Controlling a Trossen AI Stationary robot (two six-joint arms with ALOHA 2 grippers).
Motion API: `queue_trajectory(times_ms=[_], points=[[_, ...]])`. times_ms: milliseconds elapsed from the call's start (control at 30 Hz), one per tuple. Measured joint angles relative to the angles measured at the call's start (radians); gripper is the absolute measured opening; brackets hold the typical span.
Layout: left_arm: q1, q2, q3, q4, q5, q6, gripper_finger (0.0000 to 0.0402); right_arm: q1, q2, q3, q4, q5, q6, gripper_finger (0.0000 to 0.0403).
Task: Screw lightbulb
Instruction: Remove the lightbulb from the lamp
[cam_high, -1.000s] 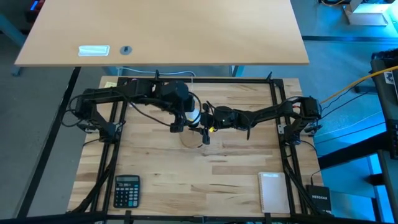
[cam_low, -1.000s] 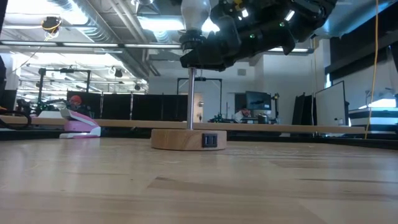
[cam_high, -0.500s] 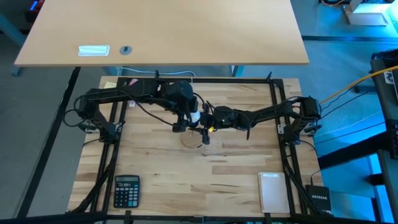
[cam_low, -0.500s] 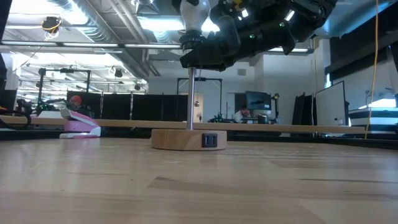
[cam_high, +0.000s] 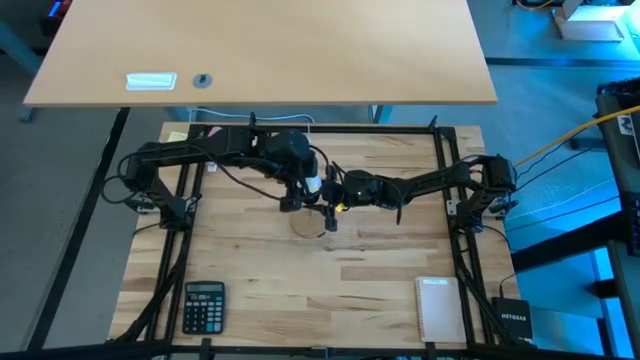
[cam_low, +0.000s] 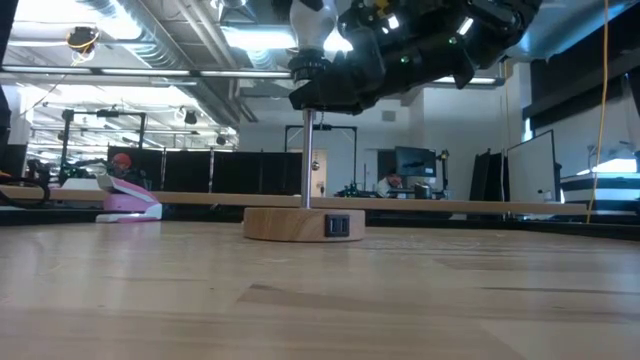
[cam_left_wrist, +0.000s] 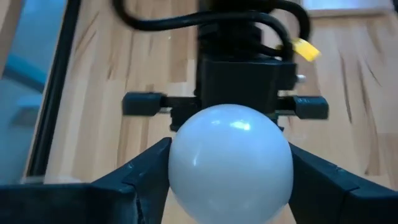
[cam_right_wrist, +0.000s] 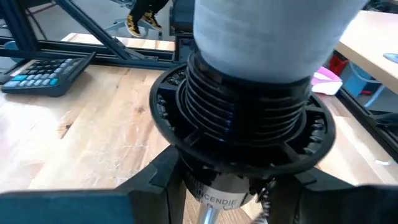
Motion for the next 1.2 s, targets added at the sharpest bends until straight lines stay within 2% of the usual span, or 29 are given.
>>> queue_trajectory(times_ms=[233,500,600,733,967,1067,1200], points=[[-0.028,-0.001,0.002,-0.018,-0.118,-0.288,0.0237,0.0,0.001,0.0,0.004,0.067,-0.007,0.015],[-0.077,0.001,0.002,-0.038,-0.289,-0.762,0.0237,0.001,0.001,0.0,0.012,0.151,-0.041,0.015],[-0.094,0.001,0.001,-0.04,-0.319,-0.832,0.0243,0.001,0.001,-0.001,0.011,0.153,-0.053,0.015],[-0.107,0.001,0.0,-0.028,-0.302,-0.809,0.0274,0.002,0.0,-0.001,0.011,0.151,-0.074,0.0149],[-0.111,-0.014,-0.001,-0.021,-0.26,-0.635,0.0315,0.0,0.001,-0.002,0.002,0.157,-0.078,0.0146],[-0.111,-0.053,0.0,-0.019,-0.26,-0.492,0.0318,-0.001,0.001,-0.002,0.003,0.157,-0.077,0.0146],[-0.11,-0.09,0.001,-0.011,-0.263,-0.219,0.0319,-0.001,0.001,-0.001,0.002,0.156,-0.083,0.0146]])
